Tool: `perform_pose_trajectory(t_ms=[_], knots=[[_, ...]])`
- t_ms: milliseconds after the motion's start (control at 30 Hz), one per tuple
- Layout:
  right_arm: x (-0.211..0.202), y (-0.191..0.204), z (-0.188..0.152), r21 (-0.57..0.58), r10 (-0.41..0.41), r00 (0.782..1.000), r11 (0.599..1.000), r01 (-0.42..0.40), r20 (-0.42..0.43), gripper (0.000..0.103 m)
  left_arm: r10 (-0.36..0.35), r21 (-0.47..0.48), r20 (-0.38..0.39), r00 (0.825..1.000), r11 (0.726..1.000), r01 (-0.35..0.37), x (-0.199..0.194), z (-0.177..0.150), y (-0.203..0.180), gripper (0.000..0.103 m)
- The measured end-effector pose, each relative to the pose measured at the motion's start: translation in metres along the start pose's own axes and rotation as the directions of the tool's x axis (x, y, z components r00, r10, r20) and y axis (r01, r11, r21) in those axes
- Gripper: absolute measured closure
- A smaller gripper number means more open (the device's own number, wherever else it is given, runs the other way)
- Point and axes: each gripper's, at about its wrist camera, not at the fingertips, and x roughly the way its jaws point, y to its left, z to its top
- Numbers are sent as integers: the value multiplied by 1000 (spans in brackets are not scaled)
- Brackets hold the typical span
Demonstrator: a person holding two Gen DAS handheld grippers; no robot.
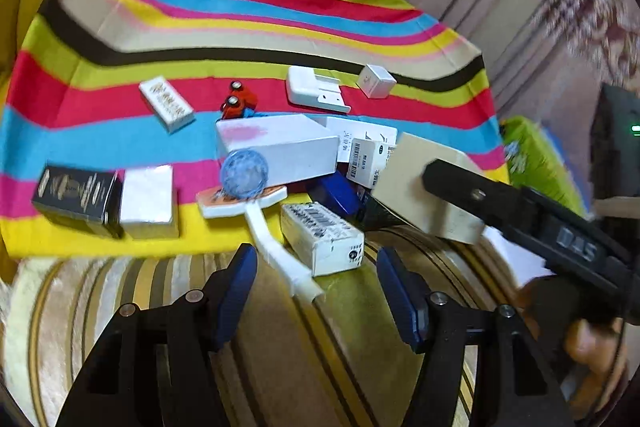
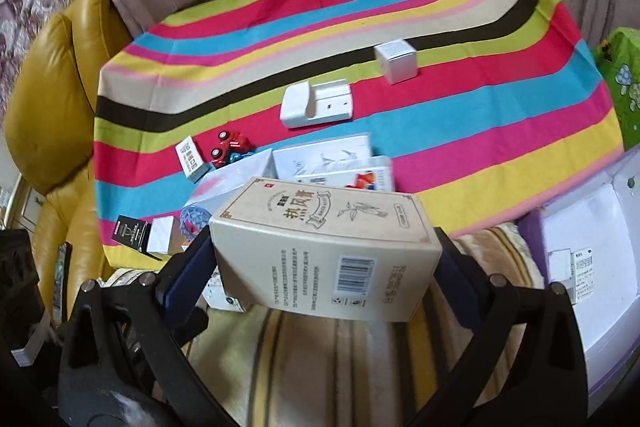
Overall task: Organize rigid objects
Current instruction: 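Grasp the white barcode box with the left gripper while right lifts the beige box, then drop the beige box and barcode box into the cardboard box, opening both grippers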
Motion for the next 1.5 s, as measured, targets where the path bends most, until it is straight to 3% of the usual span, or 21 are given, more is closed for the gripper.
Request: perform_pose_trajectory(t_ms=[100, 300, 400, 433, 667, 900, 1100, 1333, 1500], knots=[[-10, -12, -4, 14, -4, 1000, 1000, 4, 17, 2, 33, 65, -24, 999, 997, -32, 8, 4, -14, 40], [-29, -46, -11, 47, -38, 998, 998, 35, 53, 2, 101, 108, -77, 992, 990, -92, 26, 8, -25, 40], [-39, -61, -14, 59, -61, 995, 997, 57, 73, 2, 139, 114, -92, 986, 985, -128, 32, 9, -26, 53], [-42, -66, -15, 66, -66, 995, 996, 61, 78, 2, 144, 115, -95, 985, 984, -133, 34, 10, -26, 62], [-55, -105, -21, 139, -70, 994, 989, 58, 83, 2, 146, 87, -63, 987, 986, -141, 24, 7, -24, 63], [-69, -143, -22, 213, -107, 990, 973, 86, 91, 2, 58, 57, 38, 998, 997, -60, -9, -7, -32, 64], [-80, -181, -26, 259, -179, 980, 954, 150, 91, 2, -30, 101, 82, 996, 995, 22, -24, -11, -58, 64], [-91, -228, -38, 291, -301, 952, 917, 271, 61, 2, -141, 204, 22, 990, 970, 134, -7, -12, -116, 64], [-91, -259, -48, 319, -371, 928, 883, 345, 23, 2, -234, 291, -58, 970, 926, 241, 11, -13, -170, 64]])
